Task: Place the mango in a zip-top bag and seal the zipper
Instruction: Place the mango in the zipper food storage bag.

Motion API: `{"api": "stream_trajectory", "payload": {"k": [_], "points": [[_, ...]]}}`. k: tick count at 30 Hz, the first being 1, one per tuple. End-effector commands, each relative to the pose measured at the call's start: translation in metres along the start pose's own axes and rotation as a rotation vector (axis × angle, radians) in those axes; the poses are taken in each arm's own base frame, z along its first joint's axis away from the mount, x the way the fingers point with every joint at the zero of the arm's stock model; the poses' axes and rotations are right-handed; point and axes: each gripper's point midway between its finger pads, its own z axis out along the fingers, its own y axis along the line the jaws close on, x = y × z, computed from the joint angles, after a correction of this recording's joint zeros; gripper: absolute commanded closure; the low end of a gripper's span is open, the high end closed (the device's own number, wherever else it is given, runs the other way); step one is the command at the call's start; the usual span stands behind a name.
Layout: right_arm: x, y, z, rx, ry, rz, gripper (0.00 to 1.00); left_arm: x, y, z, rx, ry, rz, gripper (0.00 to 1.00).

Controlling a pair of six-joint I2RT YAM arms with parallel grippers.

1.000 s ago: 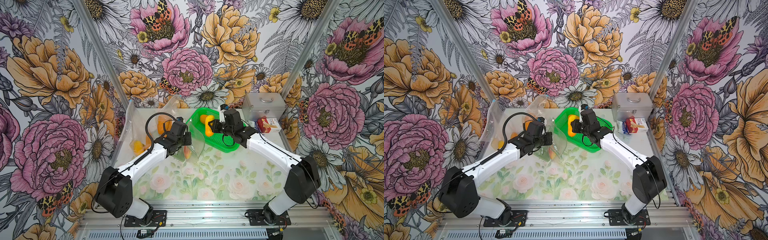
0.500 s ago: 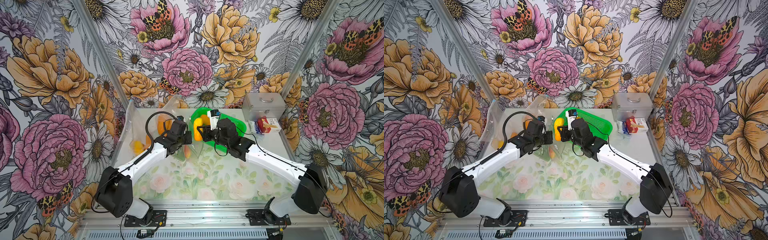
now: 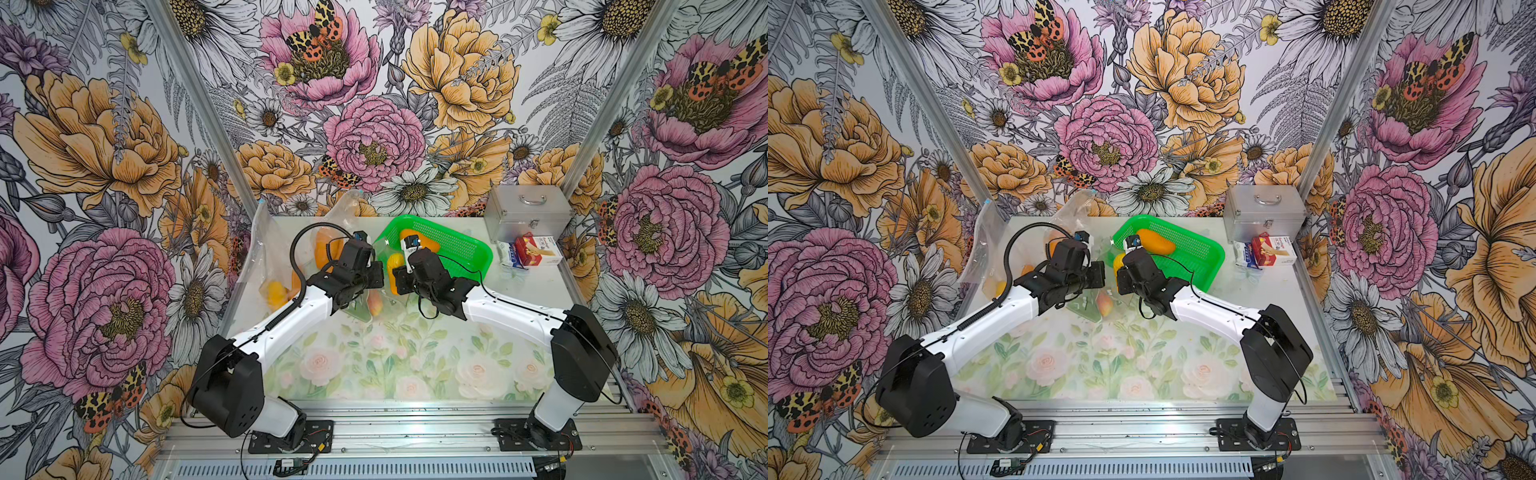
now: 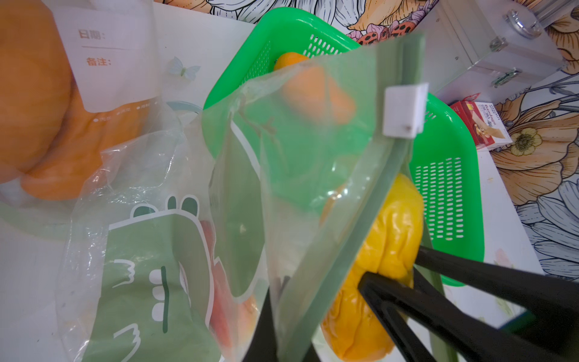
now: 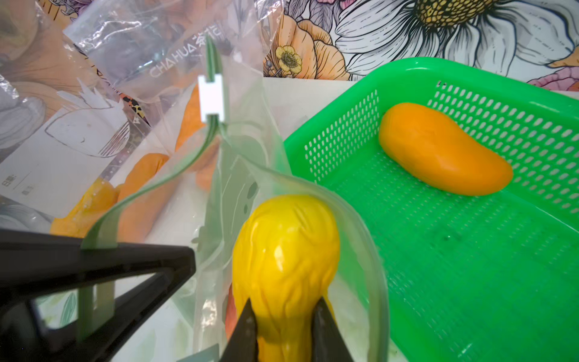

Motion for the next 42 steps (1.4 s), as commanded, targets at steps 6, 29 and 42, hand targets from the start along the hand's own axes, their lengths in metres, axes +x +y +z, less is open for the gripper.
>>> {"api": "stream_trajectory", "payload": {"k": [6,29,42], "points": [[-0.013,-0.013,-0.001,0.076,-0.002,-0.031,0.41,-0.015,0.0,-0.012,0.027,-0.049,-0.044,1.0],[-0.098,-0.063,-0.018,-0.014,-0.014,-0.136,0.2,-0.015,-0.005,-0.007,0.045,-0.035,-0.044,1.0],[-0.059,-0.147,0.099,0.191,0.171,-0.29,0.01,-0.007,-0.012,-0.004,0.06,-0.011,-0.026,1.0]]}}
